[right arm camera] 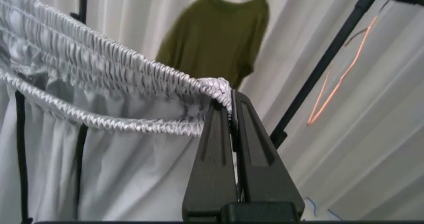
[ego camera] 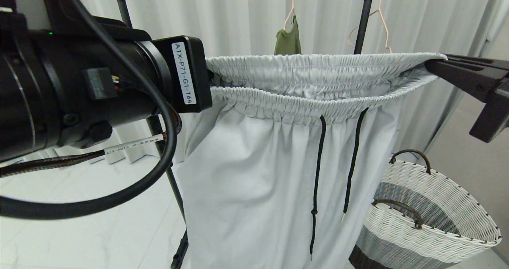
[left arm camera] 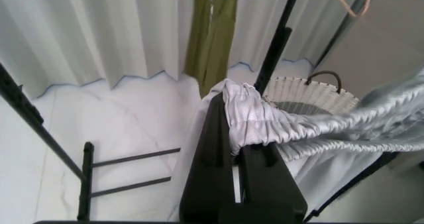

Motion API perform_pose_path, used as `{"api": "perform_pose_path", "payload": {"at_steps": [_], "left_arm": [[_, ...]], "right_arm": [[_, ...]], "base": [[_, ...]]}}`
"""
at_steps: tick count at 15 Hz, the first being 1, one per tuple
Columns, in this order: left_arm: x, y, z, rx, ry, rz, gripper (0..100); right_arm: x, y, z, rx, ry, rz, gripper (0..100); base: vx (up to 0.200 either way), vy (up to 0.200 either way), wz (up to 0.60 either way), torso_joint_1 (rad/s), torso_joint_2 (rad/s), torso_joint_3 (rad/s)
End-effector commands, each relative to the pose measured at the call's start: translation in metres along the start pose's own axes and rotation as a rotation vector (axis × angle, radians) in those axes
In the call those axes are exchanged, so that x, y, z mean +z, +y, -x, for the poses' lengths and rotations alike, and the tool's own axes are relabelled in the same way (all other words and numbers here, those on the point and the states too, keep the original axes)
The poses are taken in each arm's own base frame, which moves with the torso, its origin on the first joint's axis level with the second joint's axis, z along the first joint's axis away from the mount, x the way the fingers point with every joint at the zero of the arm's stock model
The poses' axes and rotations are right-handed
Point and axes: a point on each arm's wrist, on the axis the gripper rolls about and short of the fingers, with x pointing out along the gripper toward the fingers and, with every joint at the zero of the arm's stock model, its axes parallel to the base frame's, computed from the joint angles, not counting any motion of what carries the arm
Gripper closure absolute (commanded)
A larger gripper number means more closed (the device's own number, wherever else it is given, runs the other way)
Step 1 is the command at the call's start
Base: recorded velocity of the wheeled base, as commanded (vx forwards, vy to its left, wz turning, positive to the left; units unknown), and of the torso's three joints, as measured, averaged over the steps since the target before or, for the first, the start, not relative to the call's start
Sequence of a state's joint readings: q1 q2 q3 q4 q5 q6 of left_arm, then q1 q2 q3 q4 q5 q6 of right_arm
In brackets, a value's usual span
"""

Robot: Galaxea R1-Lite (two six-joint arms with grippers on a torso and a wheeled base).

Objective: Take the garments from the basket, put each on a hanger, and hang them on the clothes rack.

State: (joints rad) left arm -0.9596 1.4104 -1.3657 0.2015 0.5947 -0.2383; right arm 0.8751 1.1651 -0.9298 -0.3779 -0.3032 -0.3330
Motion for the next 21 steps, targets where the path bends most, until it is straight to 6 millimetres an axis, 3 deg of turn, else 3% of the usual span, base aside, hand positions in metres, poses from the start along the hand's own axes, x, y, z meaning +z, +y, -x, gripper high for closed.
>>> {"api": "perform_pose_path", "payload": {"at_steps": [1, 5, 7, 9, 12, 14, 21], "left_arm": [[-0.001, 0.000, 0.001, -0.001, 0.003, -0.002, 100], [-0.002, -0.002, -0.002, -0.001, 0.008, -0.013, 100], [0.003, -0.008, -0.010, -0.008, 0.001, -0.017, 100], [0.015, -0.018, -0.034, 0.017, -0.019, 0.002, 100], [0.008, -0.033, -0.062, 0.027, 0.012, -0.010, 100], [0.002, -0.036, -0.068, 0.031, 0.030, -0.011, 100], [0.000, -0.035, -0.067, 0.036, 0.037, -0.005, 100]], "right_arm": [[-0.001, 0.000, 0.001, 0.003, 0.002, 0.001, 100], [0.005, -0.006, 0.012, -0.013, -0.016, -0.003, 100], [0.019, -0.014, 0.021, -0.019, -0.017, -0.004, 100], [0.030, -0.025, 0.043, 0.008, 0.047, 0.015, 100], [0.019, -0.027, 0.078, 0.078, 0.066, 0.029, 100], [0.007, -0.022, 0.090, 0.150, 0.060, 0.092, 100], [0.002, -0.012, 0.086, 0.219, 0.063, 0.125, 100]], "base": [[0.000, 0.000, 0.00, 0.000, 0.00, 0.000], [0.000, 0.000, 0.00, 0.000, 0.00, 0.000], [0.000, 0.000, 0.00, 0.000, 0.00, 0.000], [0.000, 0.000, 0.00, 0.000, 0.00, 0.000], [0.000, 0.000, 0.00, 0.000, 0.00, 0.000], [0.000, 0.000, 0.00, 0.000, 0.00, 0.000], [0.000, 0.000, 0.00, 0.000, 0.00, 0.000]]}}
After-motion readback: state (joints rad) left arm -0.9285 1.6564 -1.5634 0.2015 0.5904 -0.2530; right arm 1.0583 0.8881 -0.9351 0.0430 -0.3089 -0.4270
